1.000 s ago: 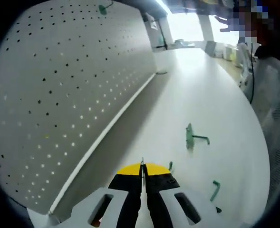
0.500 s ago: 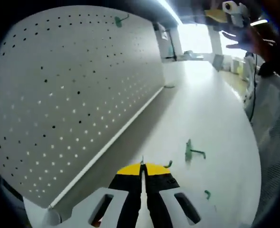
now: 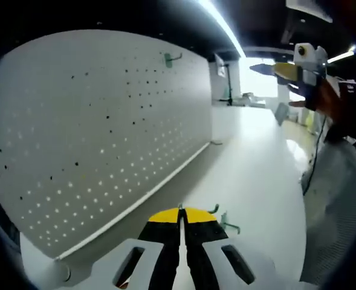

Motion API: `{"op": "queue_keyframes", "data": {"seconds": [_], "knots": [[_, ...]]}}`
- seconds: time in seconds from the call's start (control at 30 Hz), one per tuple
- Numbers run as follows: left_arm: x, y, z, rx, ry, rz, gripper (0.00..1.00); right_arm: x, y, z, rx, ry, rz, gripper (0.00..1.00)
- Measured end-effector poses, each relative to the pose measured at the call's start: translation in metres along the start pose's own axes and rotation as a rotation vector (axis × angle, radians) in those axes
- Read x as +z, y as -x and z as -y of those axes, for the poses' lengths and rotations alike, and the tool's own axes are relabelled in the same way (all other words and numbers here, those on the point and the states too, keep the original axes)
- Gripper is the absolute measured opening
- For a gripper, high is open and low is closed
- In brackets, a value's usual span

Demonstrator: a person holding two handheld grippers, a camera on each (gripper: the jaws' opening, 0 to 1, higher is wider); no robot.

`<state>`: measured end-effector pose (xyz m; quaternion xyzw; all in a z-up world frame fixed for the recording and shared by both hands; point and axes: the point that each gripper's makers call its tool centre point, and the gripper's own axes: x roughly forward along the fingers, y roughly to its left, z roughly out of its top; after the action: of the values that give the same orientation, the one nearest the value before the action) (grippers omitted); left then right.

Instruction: Insert the hook assembly into the mounting plate slot until the hook locks in place.

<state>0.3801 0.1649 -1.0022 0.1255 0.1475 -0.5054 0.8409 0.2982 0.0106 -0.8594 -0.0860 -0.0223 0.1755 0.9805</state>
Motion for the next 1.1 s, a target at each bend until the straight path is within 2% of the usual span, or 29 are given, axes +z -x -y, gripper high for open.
{"op": "queue_keyframes", "data": {"seconds": [0.47,0.63,0.8,1.1], "knots": [[0.044,0.026,0.017,0.012,0.092,0.070,0.01,0.005,0.000,-0.017,0.042,0.029,0.001,0.44],[0.062,0.035,0.027,-0.009,0.139,0.111,0.01,0.008,-0.001,-0.023,0.061,0.046,0.002,0.42],[0.078,0.044,0.034,0.002,0.164,0.147,0.01,0.007,-0.001,-0.030,0.081,0.051,0.002,0.41],[0.090,0.043,0.045,0.006,0.177,0.147,0.01,-0.001,-0.005,-0.052,0.150,0.052,-0.021,0.37]]}}
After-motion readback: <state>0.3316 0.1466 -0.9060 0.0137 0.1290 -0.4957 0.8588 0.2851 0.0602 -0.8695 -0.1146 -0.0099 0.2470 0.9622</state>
